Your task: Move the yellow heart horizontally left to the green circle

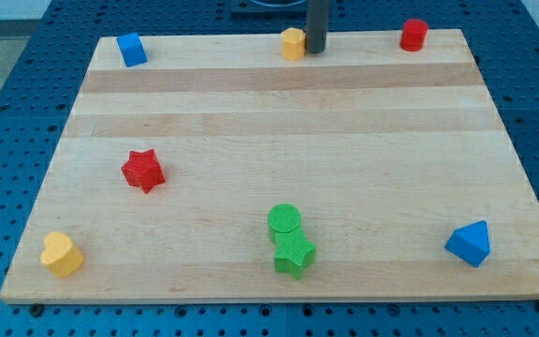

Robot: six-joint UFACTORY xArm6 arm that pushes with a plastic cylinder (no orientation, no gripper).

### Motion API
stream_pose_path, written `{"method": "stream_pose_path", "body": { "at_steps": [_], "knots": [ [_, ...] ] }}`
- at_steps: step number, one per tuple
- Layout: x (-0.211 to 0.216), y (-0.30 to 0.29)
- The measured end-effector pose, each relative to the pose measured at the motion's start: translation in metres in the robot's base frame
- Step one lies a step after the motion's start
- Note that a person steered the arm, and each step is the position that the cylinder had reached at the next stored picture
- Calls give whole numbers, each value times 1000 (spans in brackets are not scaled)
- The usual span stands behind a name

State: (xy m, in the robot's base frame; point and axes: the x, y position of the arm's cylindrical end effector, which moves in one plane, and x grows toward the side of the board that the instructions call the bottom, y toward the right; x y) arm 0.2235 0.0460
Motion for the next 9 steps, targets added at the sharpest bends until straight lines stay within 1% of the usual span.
{"method": "stream_pose_path", "body": {
  "at_steps": [1, 2, 3, 4, 7, 8, 9],
  "knots": [
    [0, -6],
    [0, 2],
    [26, 25],
    [63, 7],
    [65, -210],
    [91, -289],
    [165, -341]
  ]
}}
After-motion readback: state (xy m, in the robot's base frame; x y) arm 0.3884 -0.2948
